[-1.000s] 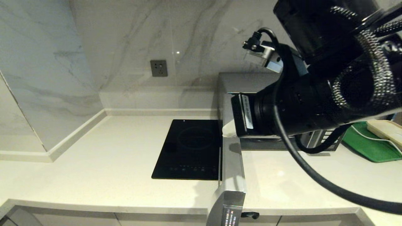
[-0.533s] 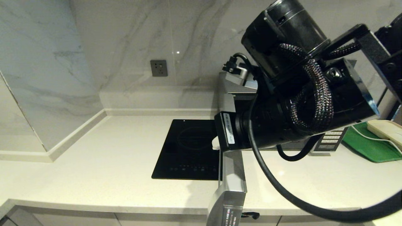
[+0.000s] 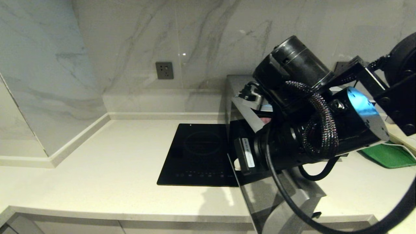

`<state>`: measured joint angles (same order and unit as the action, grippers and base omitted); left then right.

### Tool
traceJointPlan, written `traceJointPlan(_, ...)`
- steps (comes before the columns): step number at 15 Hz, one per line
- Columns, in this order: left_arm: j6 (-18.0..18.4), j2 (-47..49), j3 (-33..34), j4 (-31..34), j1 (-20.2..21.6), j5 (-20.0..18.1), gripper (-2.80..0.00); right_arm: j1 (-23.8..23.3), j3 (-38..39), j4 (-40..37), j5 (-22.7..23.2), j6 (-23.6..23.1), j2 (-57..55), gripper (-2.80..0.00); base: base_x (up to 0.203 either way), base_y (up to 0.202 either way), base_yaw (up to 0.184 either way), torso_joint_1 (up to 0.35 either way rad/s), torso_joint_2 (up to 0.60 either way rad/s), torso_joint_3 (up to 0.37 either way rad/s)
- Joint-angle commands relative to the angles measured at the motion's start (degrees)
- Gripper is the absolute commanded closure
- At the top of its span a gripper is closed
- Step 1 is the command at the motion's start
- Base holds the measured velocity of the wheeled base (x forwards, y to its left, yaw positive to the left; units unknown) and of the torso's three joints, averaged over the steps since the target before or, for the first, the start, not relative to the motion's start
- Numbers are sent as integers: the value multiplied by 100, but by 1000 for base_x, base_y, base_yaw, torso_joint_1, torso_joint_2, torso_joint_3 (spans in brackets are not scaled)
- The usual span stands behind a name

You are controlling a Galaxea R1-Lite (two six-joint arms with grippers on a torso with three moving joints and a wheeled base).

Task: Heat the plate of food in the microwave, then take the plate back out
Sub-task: Close the microwave oven

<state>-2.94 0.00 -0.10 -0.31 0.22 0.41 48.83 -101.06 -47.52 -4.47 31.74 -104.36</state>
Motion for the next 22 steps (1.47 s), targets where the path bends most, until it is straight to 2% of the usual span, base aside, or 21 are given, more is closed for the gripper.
traceJointPlan(1,-5,0,1,-4,4,2,0,-496,494,197,-159,23,421,0,0,0,0,0,0,0)
traceJointPlan(4,-5,0,1,-4,-3,2,0,-1271,1281,723,-341,31,1003,0,0,0,0,0,0,0)
traceJointPlan(9,-5,-3,1,-4,2,2,0,-2848,1646,983,-631,228,1343,0,0,0,0,0,0,0)
traceJointPlan(12,-5,0,1,-4,4,2,0,-3104,2191,1583,-632,251,1724,0,0,0,0,0,0,0)
traceJointPlan(17,-5,-1,1,-4,4,2,0,-3191,2584,1654,-641,305,1994,0,0,0,0,0,0,0)
traceJointPlan(22,-5,0,1,-4,4,2,0,-4196,2566,2509,-671,411,1189,0,0,0,0,0,0,0)
